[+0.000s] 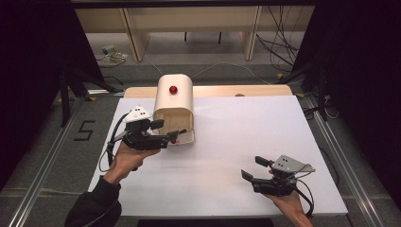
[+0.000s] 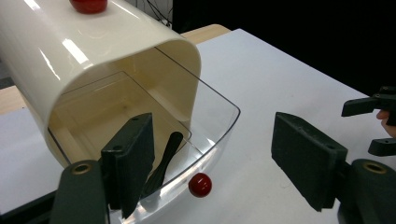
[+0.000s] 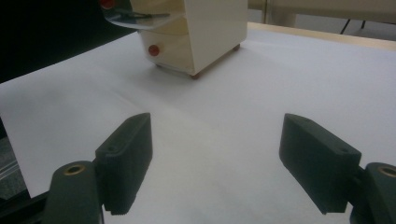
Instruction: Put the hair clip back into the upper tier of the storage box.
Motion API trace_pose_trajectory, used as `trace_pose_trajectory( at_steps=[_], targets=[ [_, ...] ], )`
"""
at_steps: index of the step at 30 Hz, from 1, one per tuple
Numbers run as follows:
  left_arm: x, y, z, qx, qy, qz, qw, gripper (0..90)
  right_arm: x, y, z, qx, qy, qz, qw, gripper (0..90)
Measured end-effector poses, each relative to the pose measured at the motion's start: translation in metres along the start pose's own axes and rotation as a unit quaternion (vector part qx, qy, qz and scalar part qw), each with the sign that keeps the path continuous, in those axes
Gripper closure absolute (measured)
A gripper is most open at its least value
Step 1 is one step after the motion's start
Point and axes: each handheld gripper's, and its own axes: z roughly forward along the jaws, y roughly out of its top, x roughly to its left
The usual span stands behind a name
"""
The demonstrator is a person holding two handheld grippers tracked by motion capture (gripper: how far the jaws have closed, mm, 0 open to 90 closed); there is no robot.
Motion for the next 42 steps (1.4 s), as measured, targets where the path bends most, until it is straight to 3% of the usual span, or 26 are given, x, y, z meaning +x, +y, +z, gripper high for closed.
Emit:
trace_pose_trajectory(
  at_steps=[42],
  targets=[
    [-0.020, -0.023, 0.004, -0.049, -0.043, -0.003, 0.9979, 23.2, 0.000, 0.000, 0.000, -0.002, 0.002, -0.003, 1.0000, 26.5]
  ],
)
